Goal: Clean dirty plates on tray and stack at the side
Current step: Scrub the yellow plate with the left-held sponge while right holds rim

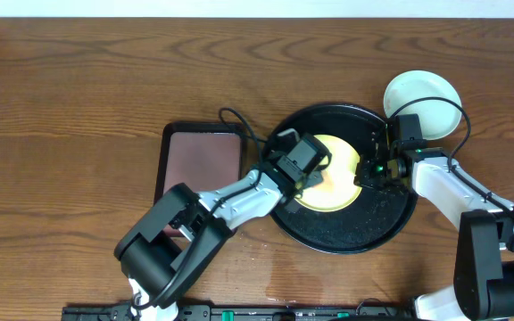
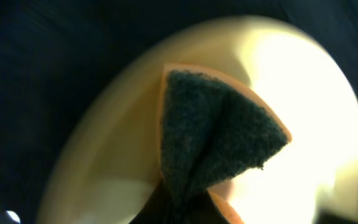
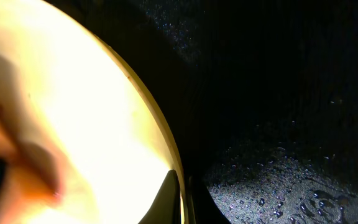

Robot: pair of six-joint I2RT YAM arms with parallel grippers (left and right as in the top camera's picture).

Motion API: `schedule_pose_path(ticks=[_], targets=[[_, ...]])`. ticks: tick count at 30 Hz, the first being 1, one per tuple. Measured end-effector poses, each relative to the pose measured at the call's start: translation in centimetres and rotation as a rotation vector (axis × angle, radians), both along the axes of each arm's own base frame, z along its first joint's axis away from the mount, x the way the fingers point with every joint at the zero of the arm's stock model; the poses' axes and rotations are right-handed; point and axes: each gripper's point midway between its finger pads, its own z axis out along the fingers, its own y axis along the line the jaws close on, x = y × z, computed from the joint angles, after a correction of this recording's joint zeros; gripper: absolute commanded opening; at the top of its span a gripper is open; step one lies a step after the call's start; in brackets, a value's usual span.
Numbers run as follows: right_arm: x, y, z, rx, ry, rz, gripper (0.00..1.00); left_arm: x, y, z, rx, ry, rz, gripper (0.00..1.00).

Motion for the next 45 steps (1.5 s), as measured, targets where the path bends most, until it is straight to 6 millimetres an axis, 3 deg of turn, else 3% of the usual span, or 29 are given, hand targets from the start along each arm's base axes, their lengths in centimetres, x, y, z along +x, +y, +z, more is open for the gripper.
schedule_pose_path(ticks=[4, 8, 12, 17, 23, 27, 31, 37, 45], targets=[[0.0, 0.0, 0.0, 0.001, 0.000, 0.002, 0.01, 1.5, 2.4, 0.1, 0.093, -0.056, 0.021, 0.07], [0.0, 0.2, 0.0, 0.004, -0.001, 0.008, 0.01, 1.7, 2.7, 0.5, 0.133, -0.078, -0.018, 0.07], [0.0, 0.3, 0.0, 0.005, -0.002, 0.008, 0.01, 2.3, 2.9, 2.3, 0.136, -0.133, -0.018, 0.08], [0.0, 0.3, 0.0, 0.004, -0.001, 0.008, 0.01, 4.2, 1.6, 6.1, 0.041, -0.258, 0.042, 0.08], [0.0, 0.3, 0.0, 0.005, -0.002, 0.008, 0.01, 4.1, -2.0, 7.1, -0.080, -0.311, 0.043, 0.08], [0.0, 0.3, 0.0, 0.004, -0.001, 0.008, 0.01, 3.4, -5.2, 6.3, -0.161, -0.318, -0.005, 0.08], [0.0, 0.3, 0.0, 0.006, -0.001, 0.009, 0.01, 2.9, -6.1, 3.9, -0.158, -0.290, -0.027, 0.08], [0.0, 0.3, 0.0, 0.006, -0.001, 0.009, 0.01, 3.2, -5.2, 0.6, -0.124, -0.235, -0.002, 0.10], [0.0, 0.3, 0.0, 0.007, -0.001, 0.010, 0.01, 5.2, -2.2, 0.1, -0.046, -0.211, 0.019, 0.07]])
